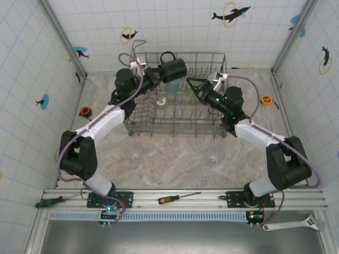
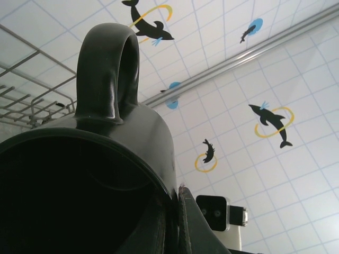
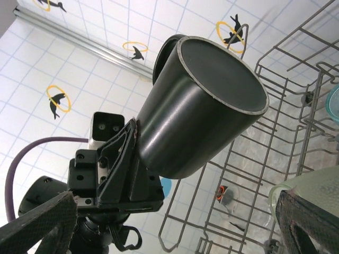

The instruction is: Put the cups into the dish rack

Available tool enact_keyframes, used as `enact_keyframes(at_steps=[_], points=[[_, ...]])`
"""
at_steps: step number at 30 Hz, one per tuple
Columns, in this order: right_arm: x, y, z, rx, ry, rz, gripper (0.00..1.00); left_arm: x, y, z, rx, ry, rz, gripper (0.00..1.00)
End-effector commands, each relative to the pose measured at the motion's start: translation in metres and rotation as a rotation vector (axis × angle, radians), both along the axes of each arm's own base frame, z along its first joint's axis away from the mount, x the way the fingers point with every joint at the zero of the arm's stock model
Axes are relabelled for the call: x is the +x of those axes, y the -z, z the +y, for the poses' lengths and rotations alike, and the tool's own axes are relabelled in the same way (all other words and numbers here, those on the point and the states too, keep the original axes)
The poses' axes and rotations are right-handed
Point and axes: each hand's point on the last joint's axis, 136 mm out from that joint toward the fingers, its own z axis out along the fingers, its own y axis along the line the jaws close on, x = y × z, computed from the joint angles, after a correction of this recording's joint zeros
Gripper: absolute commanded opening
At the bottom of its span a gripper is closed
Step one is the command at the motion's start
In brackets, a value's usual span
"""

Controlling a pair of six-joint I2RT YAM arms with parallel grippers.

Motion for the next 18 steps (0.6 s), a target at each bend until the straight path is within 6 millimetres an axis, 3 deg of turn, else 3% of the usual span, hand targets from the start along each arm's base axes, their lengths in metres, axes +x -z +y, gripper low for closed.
enact_keyframes(at_steps=[1,6,13,18], points=[[0.006,-0.021,0.004,0.085,0.006,-0.036,1.0,-0.013,-0.047,-0.008,-0.111,0.022,-0.148,0.0],[0.014,-0.017,0.008,0.112,0.008,-0.014,1.0,-0.025,-0.044,-0.026,-0.134,0.061,-0.133,0.0],[0.025,-0.019,0.003,0.15,0.058,-0.025,1.0,-0.03,-0.043,-0.032,-0.16,0.084,-0.114,0.0],[0.028,-0.024,-0.001,0.22,0.072,-0.043,1.0,-0.029,-0.031,-0.033,-0.144,0.087,-0.085,0.0]])
